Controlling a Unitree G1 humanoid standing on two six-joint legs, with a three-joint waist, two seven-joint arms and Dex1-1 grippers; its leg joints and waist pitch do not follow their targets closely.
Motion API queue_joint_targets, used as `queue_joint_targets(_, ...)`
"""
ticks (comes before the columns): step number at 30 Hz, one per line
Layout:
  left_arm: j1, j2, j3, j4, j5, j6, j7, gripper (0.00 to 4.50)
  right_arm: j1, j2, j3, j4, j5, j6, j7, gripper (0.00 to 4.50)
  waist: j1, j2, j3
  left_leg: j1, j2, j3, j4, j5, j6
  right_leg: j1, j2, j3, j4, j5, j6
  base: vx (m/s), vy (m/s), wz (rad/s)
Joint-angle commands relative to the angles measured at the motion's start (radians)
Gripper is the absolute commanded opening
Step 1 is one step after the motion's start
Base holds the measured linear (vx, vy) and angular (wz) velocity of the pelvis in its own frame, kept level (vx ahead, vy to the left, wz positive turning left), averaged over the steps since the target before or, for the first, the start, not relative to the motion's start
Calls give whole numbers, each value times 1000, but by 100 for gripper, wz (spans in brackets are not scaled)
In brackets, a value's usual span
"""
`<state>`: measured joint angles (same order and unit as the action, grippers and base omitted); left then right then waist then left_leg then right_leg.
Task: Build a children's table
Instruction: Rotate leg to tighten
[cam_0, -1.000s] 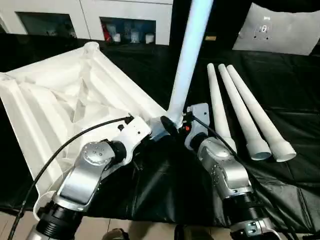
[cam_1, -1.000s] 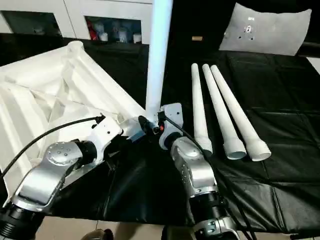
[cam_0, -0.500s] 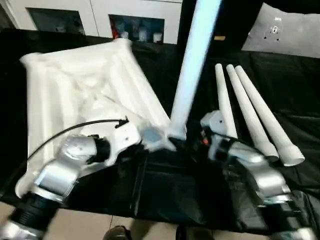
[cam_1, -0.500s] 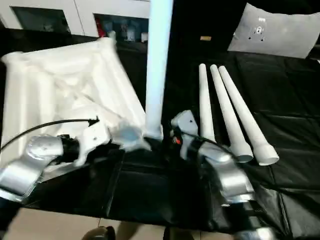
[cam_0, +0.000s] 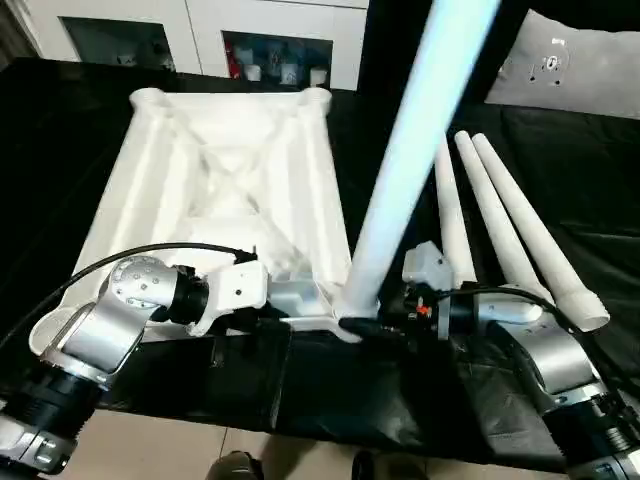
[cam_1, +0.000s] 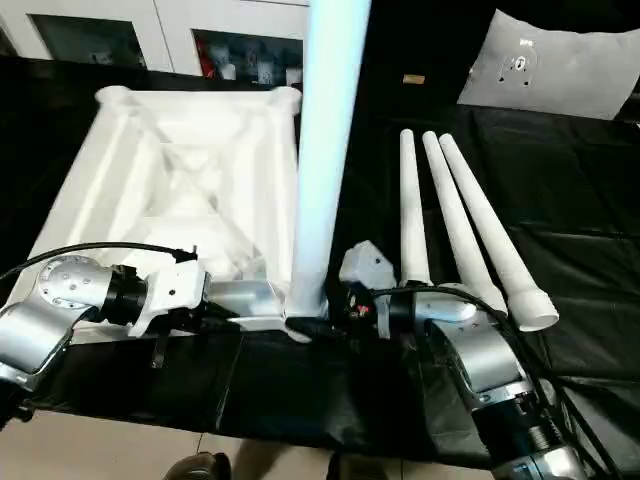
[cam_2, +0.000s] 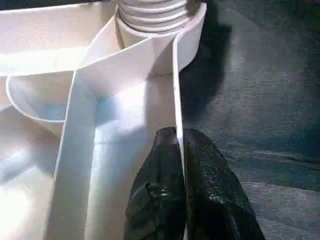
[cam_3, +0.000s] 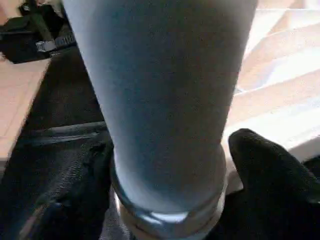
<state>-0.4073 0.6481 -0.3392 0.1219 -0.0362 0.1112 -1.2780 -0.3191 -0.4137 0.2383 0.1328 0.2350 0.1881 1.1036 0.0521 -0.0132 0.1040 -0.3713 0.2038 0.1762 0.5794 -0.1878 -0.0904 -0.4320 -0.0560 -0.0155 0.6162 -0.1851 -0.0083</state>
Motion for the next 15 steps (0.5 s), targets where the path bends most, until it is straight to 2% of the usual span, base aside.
queue_joint_targets(1,-13,5,-38,2,14,-27,-41,0,-20,-4,3,9,17,3,25,350,-3,9,-74,11,15,6,-54,-106,69,69,-49,32,-52,5,-271,0,0,0)
queue_joint_targets(8,-19,8,-39,25,10,-50,-53,0,-19,-1,11,14,27,11,49,281,-2,9,-74,12,16,5,-53,-123,53,68,-51,32,-54,-32,-264,0,0,0)
queue_joint_targets(14,13,-4,-13,-8,-9,-7,-8,0,10,19,28,-4,30,34,36,274,-2,9,-74,10,15,4,-52,-123,50,69,-51,32,-52,-31,-265,0,0,0)
queue_joint_targets(15,30,-26,6,-42,-12,49,56,0,16,58,25,-2,20,49,-25,273,-2,8,-72,11,15,5,-53,-130,49,67,-50,32,-55,-45,-262,0,0,0)
